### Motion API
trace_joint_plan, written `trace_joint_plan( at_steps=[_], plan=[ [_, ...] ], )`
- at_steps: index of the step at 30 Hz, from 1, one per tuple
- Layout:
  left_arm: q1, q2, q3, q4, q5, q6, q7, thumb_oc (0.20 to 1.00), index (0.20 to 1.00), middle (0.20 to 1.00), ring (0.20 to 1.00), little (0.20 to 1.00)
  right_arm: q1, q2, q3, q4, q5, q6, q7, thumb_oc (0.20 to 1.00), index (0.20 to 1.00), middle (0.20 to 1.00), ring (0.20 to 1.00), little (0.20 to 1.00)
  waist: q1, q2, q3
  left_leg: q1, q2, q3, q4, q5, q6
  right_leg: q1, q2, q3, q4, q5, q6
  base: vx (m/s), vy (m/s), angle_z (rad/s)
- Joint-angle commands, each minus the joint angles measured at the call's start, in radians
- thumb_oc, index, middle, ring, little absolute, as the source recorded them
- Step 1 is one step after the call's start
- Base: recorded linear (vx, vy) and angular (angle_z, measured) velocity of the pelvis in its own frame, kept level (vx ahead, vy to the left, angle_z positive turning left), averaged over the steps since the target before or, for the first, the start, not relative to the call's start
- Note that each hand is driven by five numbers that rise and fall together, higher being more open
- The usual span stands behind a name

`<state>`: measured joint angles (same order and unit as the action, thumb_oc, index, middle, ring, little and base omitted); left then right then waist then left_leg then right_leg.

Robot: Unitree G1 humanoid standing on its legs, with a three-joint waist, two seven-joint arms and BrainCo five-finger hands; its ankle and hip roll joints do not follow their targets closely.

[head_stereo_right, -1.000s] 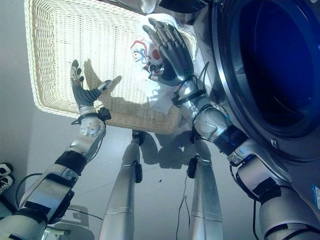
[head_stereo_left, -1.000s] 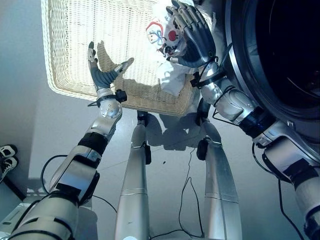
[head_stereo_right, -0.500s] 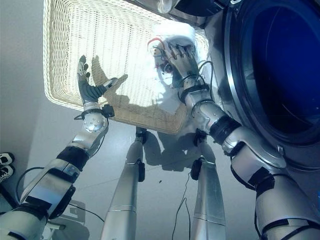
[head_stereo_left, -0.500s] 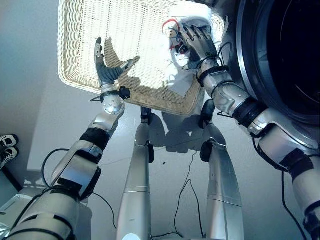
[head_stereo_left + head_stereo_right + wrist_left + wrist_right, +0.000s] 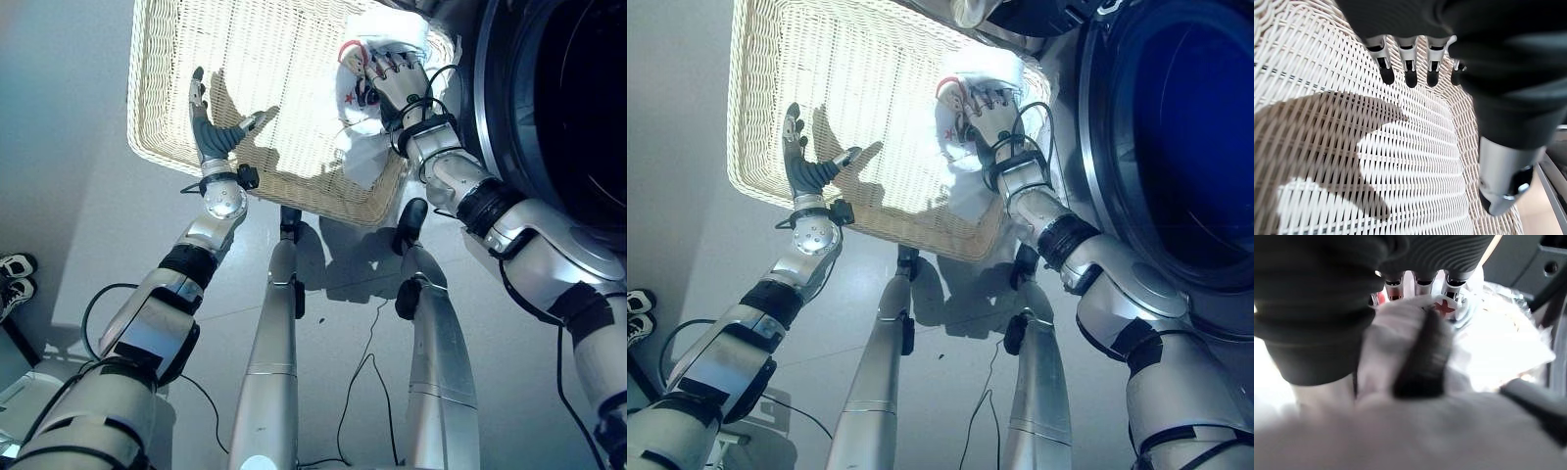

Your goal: Put the clothes into the washing machine.

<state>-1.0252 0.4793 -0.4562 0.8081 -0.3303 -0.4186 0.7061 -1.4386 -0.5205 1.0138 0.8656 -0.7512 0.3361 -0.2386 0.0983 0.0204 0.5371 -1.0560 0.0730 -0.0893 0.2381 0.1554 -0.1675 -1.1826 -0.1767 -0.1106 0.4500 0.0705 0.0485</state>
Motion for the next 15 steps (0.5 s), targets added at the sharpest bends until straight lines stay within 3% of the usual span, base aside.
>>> trace_joint_plan(
  at_steps=[1,15],
  plan=[
    [-0.022,-0.021,0.028,0.014,-0.004,-0.045,0.024,1.0,1.0,1.0,1.0,1.0,0.017,-0.038,0.025,0.091,-0.037,0.009,0.038,0.2,0.2,0.2,0.2,0.2,-0.015,0.046,-0.017,-0.036,-0.13,0.056,0.046,-0.026,0.104,0.026,0.072,-0.093,-0.084,0.078,0.081,0.01,0.018,0.03],
    [0.002,-0.039,0.031,-0.014,0.01,-0.057,0.059,1.0,1.0,1.0,1.0,1.0,0.063,-0.06,-0.029,0.101,-0.008,-0.053,-0.133,0.2,0.2,0.2,0.2,0.2,-0.025,0.055,-0.017,-0.051,-0.135,0.058,0.052,-0.026,0.113,0.007,0.078,-0.082,-0.077,0.08,0.078,0.0,0.0,0.0]
  ],
)
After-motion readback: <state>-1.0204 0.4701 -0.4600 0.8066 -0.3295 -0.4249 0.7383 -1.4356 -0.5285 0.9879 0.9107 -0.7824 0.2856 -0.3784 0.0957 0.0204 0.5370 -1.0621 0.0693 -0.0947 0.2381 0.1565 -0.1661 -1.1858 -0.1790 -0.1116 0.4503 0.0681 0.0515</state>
